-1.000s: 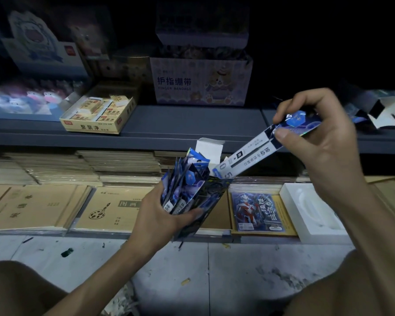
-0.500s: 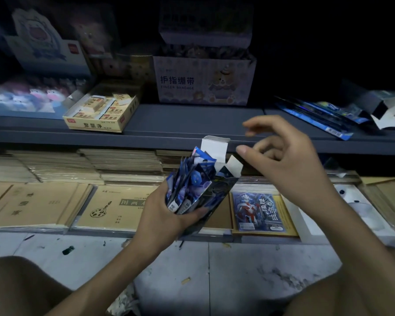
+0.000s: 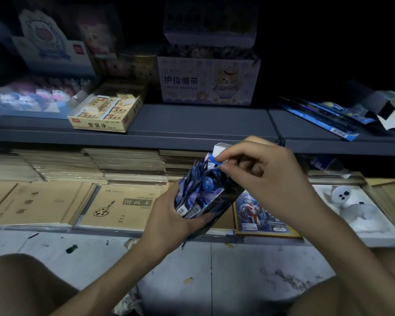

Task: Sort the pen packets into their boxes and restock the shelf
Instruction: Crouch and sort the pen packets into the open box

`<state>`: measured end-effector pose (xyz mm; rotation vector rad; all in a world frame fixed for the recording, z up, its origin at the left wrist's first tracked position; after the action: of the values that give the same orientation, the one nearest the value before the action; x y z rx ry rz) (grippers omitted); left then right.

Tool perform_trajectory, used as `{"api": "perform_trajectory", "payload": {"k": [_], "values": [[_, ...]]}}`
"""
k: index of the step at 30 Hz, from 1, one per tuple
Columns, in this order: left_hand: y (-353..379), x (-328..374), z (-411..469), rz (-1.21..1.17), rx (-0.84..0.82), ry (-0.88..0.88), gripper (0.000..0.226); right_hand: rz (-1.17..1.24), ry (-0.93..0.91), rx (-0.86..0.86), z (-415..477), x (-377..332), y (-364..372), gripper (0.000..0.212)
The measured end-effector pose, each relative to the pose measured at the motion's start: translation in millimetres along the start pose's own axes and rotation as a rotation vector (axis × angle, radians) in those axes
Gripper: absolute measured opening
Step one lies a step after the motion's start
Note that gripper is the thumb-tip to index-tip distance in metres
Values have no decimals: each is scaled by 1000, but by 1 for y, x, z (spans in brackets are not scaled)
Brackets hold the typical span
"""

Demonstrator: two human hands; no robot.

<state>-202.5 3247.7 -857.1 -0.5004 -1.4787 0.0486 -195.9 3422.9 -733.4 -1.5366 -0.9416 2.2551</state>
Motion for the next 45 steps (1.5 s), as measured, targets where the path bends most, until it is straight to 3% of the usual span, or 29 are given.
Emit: {"api": "perform_trajectory", "payload": {"k": [13,18,27,29,32,37,45], "values": [[4,4,-3,67,-28,22,52,15,71,-74,3,5,-1,5],[4,4,-3,134,-36,27,52,16,113,-116,2,10,1,11],[7,1,-3,148,-32,17,48,-288,52,-191,2,-1,7,10],[7,-1,-2,122,-24,6,50,-293,27,-162,2,-3,6,13],[2,-10,2,81,-4,-30,54,-299,-41,14,0,-13,-18,14],[1,-16,3,73,-2,-56,57,-196,-97,216,-7,-20,-49,5],[-4,-14,0,108,47,-50,55,382,82,152,-8,2,-27,14]]}}
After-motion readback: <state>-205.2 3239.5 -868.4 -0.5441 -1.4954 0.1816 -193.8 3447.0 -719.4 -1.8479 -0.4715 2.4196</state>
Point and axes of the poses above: each hand's wrist, its own z-axis towards the middle knuckle, its own y-axis out of the palm, x = y × z, the point moved 10 cm from there along z, towards the middle knuckle, and after that the axes turned 13 degrees about -x, right-handed, at the moved point
